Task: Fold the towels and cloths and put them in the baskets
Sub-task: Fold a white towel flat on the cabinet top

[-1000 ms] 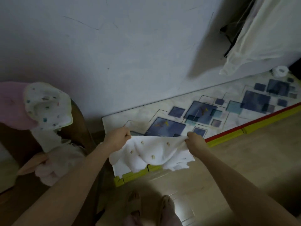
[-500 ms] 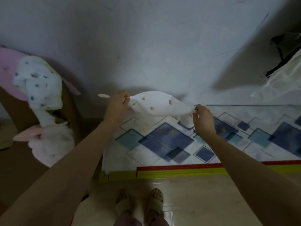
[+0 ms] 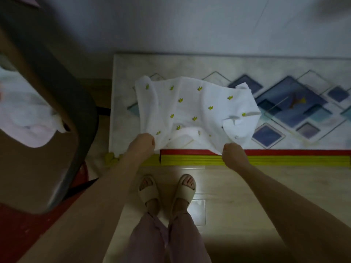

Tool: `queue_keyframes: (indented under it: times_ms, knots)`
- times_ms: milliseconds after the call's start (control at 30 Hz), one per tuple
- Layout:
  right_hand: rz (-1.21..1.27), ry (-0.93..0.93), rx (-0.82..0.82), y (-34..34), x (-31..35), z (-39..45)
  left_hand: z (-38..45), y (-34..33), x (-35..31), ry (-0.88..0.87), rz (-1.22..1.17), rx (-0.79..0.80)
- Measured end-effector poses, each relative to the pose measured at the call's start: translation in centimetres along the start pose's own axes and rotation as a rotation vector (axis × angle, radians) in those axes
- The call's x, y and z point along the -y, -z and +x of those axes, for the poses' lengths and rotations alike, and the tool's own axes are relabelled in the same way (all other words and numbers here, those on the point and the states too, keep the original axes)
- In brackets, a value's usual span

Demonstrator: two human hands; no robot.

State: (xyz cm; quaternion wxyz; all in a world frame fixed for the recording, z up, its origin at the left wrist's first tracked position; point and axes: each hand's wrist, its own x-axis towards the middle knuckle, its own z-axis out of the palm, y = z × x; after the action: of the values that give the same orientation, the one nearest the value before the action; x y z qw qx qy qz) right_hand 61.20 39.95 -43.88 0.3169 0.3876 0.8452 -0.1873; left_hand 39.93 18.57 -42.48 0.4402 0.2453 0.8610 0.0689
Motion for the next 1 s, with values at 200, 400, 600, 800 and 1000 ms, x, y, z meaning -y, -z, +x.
queue_keyframes:
  times_ms: [200, 400, 600, 800, 1000]
  knots:
    - [0.095, -0.144, 0.153, 0.1, -3.3, -1.8, 0.3, 0.4, -2.2, -0.033, 0.078, 0.009]
    - [0.282, -0.138, -0.220, 3.8, -7.6, 0.9, 2.1, 0.9, -11.9, -0.209, -0.069, -0.076]
    - [0.546, -0.154, -0.355, 4.4, -13.1, 8.4, 6.7, -7.5, -18.7, -0.274, -0.180, -0.086]
    - [0.706, -0.178, -0.363, 5.1, -16.2, 15.8, 11.3, -13.8, -24.1, -0.307, -0.177, -0.122]
    - [0.904, -0.251, -0.224, 4.4, -16.2, 17.3, 11.5, -16.8, -26.0, -0.298, 0.016, -0.119]
